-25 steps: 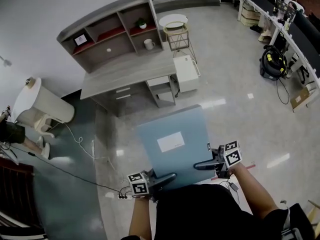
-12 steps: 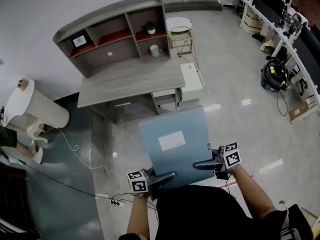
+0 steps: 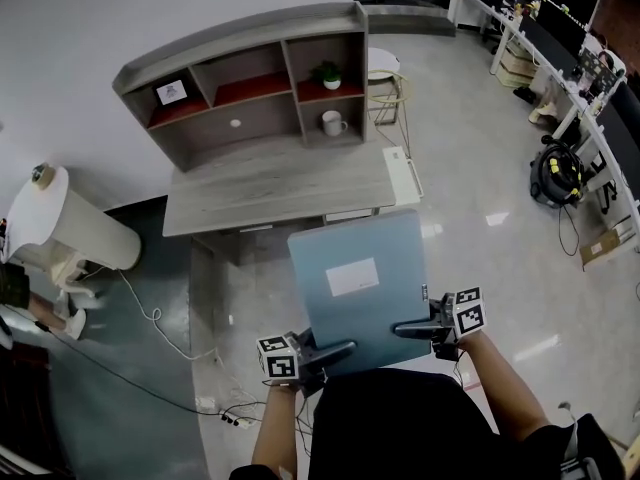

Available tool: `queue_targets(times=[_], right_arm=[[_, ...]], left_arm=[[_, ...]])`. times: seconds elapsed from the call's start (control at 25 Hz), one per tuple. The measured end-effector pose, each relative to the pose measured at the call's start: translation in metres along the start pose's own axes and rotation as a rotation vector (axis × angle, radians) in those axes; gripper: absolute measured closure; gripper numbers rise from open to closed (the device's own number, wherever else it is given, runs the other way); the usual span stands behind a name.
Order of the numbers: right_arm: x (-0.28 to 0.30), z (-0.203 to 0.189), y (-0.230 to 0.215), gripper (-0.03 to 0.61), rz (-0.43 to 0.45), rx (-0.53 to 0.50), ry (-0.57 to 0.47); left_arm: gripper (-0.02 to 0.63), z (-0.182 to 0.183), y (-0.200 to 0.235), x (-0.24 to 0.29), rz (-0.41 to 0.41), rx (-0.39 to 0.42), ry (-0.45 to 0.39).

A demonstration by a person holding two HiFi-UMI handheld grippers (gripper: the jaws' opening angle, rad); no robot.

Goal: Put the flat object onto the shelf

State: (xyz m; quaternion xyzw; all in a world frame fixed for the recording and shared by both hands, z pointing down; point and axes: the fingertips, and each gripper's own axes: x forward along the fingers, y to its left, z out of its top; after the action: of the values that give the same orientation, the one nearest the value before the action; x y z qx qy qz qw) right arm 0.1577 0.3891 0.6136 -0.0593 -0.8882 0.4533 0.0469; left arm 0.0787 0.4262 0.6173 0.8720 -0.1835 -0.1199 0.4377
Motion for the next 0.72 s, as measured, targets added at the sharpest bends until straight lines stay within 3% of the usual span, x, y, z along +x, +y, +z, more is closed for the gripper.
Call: queue_targets(times=[0.4,0.72], right_arm=[[0.056,0.050,-0.044,0.287,-0.012,0.011,0.038],[0.072,0.077,-0.071,0.287,-0.039,0.023,-0.004]], left_arm=[[0.311,0.059,0.054,-0.036,0.021,-0.013,-0.065],[0.311,0.093,0.087,-0.042,0.044,-0.003,-0.030]])
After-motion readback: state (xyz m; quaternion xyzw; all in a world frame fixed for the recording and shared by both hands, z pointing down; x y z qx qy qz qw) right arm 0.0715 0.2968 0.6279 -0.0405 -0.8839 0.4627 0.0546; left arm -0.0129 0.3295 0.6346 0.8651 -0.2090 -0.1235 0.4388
